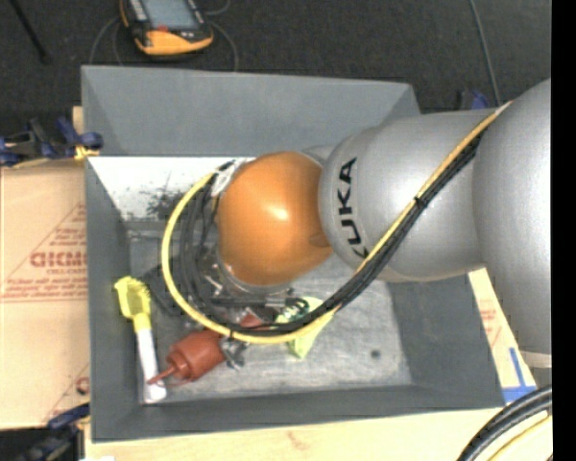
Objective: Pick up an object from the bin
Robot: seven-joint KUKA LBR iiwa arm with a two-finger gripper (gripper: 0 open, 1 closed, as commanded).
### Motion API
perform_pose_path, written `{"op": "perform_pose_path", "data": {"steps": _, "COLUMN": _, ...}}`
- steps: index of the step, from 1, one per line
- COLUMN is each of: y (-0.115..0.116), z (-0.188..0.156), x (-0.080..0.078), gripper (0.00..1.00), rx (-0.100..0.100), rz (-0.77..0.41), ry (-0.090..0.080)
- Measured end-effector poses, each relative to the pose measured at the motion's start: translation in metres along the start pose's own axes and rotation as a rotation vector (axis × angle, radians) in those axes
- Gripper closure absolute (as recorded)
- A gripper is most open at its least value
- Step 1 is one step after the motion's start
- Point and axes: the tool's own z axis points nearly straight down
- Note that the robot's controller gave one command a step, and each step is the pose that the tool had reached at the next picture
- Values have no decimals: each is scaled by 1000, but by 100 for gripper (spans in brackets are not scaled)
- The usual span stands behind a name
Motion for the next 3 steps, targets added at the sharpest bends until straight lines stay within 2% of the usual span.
{"op": "perform_pose_path", "data": {"steps": 1, "y": 16, "z": 7, "x": -11, "gripper": 100, "rx": 9, "rz": -4, "ry": -19}}
{"op": "perform_pose_path", "data": {"steps": 3, "y": 19, "z": 35, "x": -8, "gripper": 100, "rx": 1, "rz": -1, "ry": -13}}
